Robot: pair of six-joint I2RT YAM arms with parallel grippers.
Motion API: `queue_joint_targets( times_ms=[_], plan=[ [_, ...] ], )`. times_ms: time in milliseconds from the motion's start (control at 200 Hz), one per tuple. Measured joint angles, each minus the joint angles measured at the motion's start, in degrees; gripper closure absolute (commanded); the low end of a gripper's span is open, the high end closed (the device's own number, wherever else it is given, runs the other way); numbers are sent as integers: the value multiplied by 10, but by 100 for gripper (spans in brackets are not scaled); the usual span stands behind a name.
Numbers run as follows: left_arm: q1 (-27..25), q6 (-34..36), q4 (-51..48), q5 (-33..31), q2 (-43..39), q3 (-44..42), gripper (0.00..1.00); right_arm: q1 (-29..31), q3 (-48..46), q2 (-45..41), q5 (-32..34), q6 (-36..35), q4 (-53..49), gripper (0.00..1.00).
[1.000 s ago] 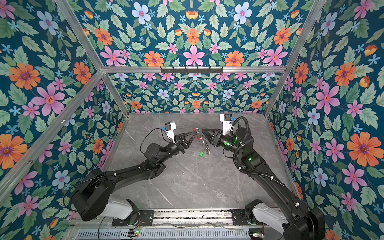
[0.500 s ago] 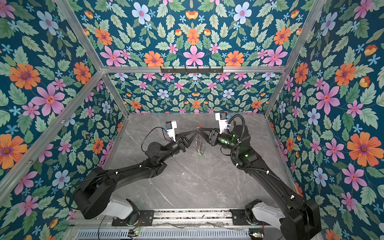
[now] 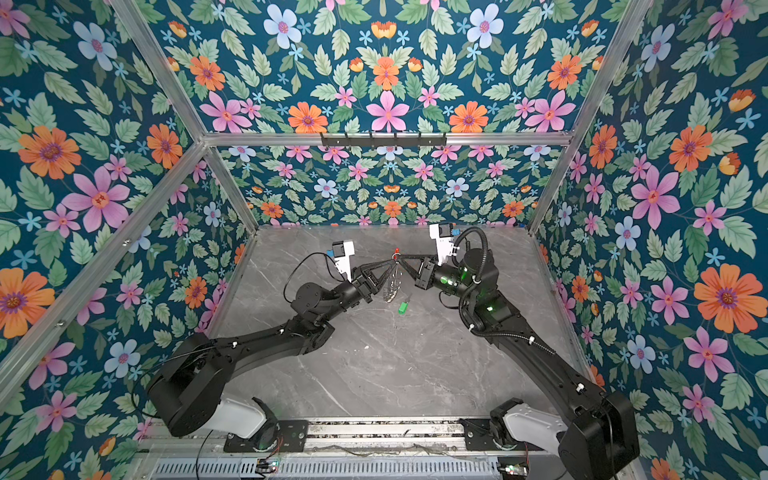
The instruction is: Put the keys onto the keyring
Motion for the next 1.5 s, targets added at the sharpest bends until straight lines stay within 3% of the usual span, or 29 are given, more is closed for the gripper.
queue_joint_targets(
  times_ms=[110, 175, 270, 380, 585, 715, 960, 1150, 1410, 1500],
  plan=[
    [1, 0, 0, 0, 1, 0, 100, 0, 0, -1, 3, -2, -3, 100],
    [5, 7, -6, 5, 0, 0, 84, 0, 3, -2, 5, -11, -14, 100],
    [16, 48, -50, 15, -18, -10, 75, 2, 20, -5, 9, -37, -64, 100],
    [28, 170, -165, 5, -73, -30, 75, 2, 55, -2, 31, -101, -151, 100],
    [32, 482, -380, -32, -133, -40, 75, 18, 104, 51, 94, -209, -309, 100],
    [60, 587, -475, -24, -129, -11, 75, 57, 170, 104, 150, -276, -401, 100],
    [125, 599, -476, 72, -133, 3, 74, 76, 216, 134, 197, -340, -476, 100],
    [127, 570, -447, 140, -108, 19, 74, 78, 186, 105, 179, -353, -464, 100],
    [128, 543, -429, 172, -89, 33, 74, 80, 164, 92, 152, -370, -432, 100],
    [128, 527, -417, 190, -82, 35, 80, 80, 167, 96, 143, -372, -429, 100]
  ],
)
